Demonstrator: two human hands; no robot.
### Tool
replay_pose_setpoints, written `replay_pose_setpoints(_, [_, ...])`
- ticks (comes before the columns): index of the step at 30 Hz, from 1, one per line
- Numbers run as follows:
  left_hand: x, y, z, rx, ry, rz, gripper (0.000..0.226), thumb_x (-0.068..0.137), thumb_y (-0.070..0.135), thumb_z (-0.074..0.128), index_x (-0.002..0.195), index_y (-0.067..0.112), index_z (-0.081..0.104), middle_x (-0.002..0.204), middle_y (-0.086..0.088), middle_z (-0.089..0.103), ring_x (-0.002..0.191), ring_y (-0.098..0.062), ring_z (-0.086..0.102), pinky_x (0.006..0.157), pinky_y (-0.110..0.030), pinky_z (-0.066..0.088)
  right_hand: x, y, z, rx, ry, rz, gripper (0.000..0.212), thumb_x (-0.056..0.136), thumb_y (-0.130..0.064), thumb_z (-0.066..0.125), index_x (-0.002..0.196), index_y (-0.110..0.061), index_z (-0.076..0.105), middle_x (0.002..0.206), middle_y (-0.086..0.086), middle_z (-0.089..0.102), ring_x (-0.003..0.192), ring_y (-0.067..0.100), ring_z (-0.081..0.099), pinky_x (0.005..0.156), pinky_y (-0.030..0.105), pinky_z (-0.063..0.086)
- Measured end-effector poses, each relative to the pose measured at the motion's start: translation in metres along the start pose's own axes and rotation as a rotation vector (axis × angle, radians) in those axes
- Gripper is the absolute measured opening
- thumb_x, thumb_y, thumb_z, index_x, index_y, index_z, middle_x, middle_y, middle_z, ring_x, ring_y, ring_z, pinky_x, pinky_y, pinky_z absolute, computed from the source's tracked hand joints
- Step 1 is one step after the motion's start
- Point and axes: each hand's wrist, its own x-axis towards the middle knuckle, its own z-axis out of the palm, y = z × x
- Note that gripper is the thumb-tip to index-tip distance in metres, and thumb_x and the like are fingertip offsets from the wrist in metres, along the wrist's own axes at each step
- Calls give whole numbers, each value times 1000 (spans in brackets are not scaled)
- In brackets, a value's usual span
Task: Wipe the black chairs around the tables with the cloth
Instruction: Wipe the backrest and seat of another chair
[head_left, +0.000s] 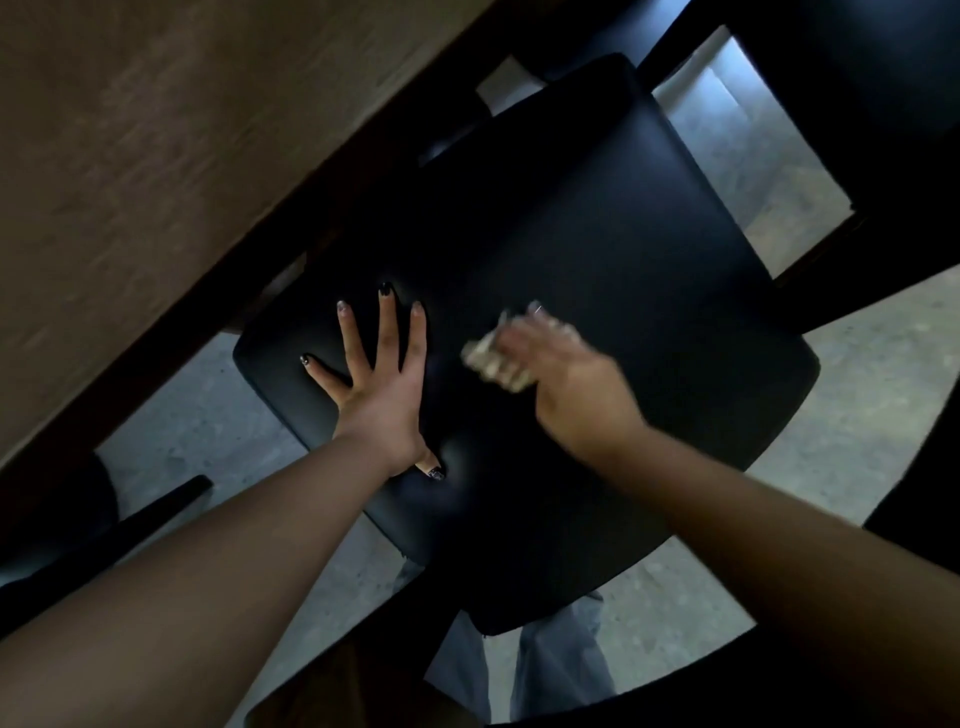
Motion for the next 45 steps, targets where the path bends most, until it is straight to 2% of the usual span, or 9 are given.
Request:
replay_pose_setpoints(4, [1, 0, 0, 3, -1, -2, 176, 28, 56, 93, 142, 28, -38, 143, -2, -53, 130, -43, -46, 93, -81, -6, 55, 67, -62, -55, 356, 366, 57, 76, 14, 46, 127, -7, 60, 133, 12, 58, 129, 28, 49, 109, 26, 31])
replay_pose_setpoints(9, [-1, 1, 0, 13, 1, -7, 176, 26, 57, 93, 142, 27, -37, 142, -1, -54, 130, -44, -45, 94, -81, -5, 35, 80, -35, -158, 340, 705, 63, 83, 8, 43, 143, -13, 42, 150, 9, 39, 141, 25, 29, 113, 30, 22])
replay_pose_setpoints(12, [-2, 5, -5, 15, -8, -13, 176, 27, 58, 93, 141, 27, -38, 143, -3, -51, 132, -45, -42, 94, -81, -3, 2, 21, 16, -60, 332, 685, 66, 82, 12, 46, 142, -15, 43, 152, 11, 34, 141, 28, 28, 113, 31, 23])
replay_pose_setpoints(17, [-1, 4, -4, 25, -11, -19, 176, 28, 58, 92, 139, 27, -40, 143, -2, -51, 133, -45, -41, 96, -82, 1, -31, -34, 37, 101, 44, 450, 61, 81, 9, 46, 137, -16, 51, 146, 2, 45, 141, 21, 30, 112, 35, 33])
replay_pose_setpoints(21, [1, 2, -1, 16, -4, -11, 178, 24, 58, 92, 140, 28, -40, 144, -1, -51, 132, -45, -42, 94, -81, -2, 9, 1, -18, 149, 273, 538, 43, 82, 3, 51, 119, -14, 67, 120, 9, 66, 115, 24, 59, 103, 29, 39])
replay_pose_setpoints(25, [2, 1, 1, 4, -1, -6, 179, 23, 56, 94, 142, 28, -37, 144, 0, -51, 131, -44, -44, 93, -81, -6, 42, 68, -80, 85, 483, 633, 45, 75, 2, 44, 109, -16, 67, 101, 1, 67, 99, 14, 60, 87, 17, 40])
replay_pose_setpoints(31, [3, 1, 3, 0, 18, 1, 178, 25, 56, 94, 141, 28, -38, 138, 2, -57, 131, -44, -44, 94, -82, -4, 57, 60, -31, -75, 407, 917, 48, 81, 0, 53, 127, -16, 52, 136, 9, 47, 128, 27, 43, 103, 36, 39])
replay_pose_setpoints(41, [5, 0, 7, 50, 79, -22, 174, 29, 53, 94, 142, 28, -36, 146, -2, -46, 134, -45, -39, 95, -83, 0, 6, -63, 58, 28, 76, 574, 65, 86, 4, 46, 148, -11, 33, 155, 4, 29, 146, 27, 14, 115, 32, 18])
replay_pose_setpoints(45, [2, 0, 3, 65, 87, -18, 175, 27, 56, 94, 141, 29, -36, 149, -1, -43, 136, -45, -36, 96, -82, 2, 9, -73, 37, 26, -91, 574, 53, 89, -1, 43, 141, -14, 43, 148, 5, 40, 140, 28, 26, 106, 33, 30])
